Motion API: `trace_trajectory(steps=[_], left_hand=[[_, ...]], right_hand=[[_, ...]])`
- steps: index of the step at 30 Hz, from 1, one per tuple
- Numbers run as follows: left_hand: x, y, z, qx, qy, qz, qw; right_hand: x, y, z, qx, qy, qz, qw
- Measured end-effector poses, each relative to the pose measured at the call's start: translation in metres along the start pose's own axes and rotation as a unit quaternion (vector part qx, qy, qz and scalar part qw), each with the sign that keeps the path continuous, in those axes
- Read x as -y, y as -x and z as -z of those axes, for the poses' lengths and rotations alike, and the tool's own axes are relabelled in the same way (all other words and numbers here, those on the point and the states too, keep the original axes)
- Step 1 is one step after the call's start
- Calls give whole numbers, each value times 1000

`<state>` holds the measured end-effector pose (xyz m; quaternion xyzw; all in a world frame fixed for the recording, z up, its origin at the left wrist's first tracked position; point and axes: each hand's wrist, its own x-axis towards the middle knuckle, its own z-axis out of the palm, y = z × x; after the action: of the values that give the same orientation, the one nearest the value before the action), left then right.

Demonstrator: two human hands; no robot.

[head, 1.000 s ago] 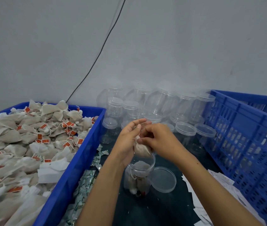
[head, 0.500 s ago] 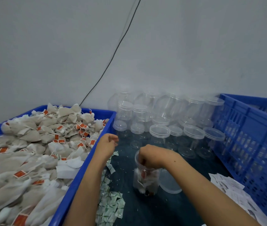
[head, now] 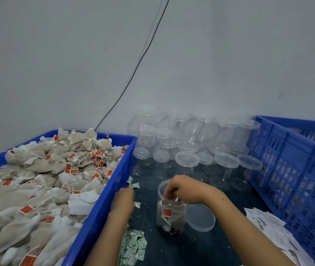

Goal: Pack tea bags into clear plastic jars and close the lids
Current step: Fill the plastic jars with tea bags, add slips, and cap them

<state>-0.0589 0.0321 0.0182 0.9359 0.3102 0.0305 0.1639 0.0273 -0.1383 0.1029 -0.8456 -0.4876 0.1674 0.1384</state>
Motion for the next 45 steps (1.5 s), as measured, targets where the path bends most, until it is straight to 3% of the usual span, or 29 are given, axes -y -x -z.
trace_trajectory(steps=[5,8,12,15,17,21,24,27,30,33,36,45], left_hand=[[2,2,3,18,74,7,997],[3,4,-1,-31,169,-4,985],[-16,12,20,-177,323,-38,929],[-44,22,44,-181,403,-117,889],[-64,30,50,-140,356,-164,909],[-86,37,41,-133,129,-174,967],[-88,35,29,-138,68,-165,974],[-84,35,22,-185,100,-177,962],[-76,34,17,-234,231,-187,926],[-69,36,9,-125,385,-192,894],[-65,44,-1,-33,449,-190,872],[-56,50,-43,-39,486,-174,856]], right_hand=[[-3,11,-2,-142,-147,38,978],[-14,23,5,-235,-210,46,948],[-44,42,14,-333,-294,5,896],[-70,54,14,-374,-358,-52,854],[-87,60,10,-392,-383,-93,831],[-116,69,-3,-396,-405,-169,806],[-133,69,-12,-372,-392,-212,814],[-145,67,-20,-334,-344,-236,845],[-155,65,-27,-264,-224,-249,905],[-164,63,-37,-188,-110,-263,940],[-165,61,-49,-154,-31,-280,947],[-166,63,-51,-186,6,-297,937]])
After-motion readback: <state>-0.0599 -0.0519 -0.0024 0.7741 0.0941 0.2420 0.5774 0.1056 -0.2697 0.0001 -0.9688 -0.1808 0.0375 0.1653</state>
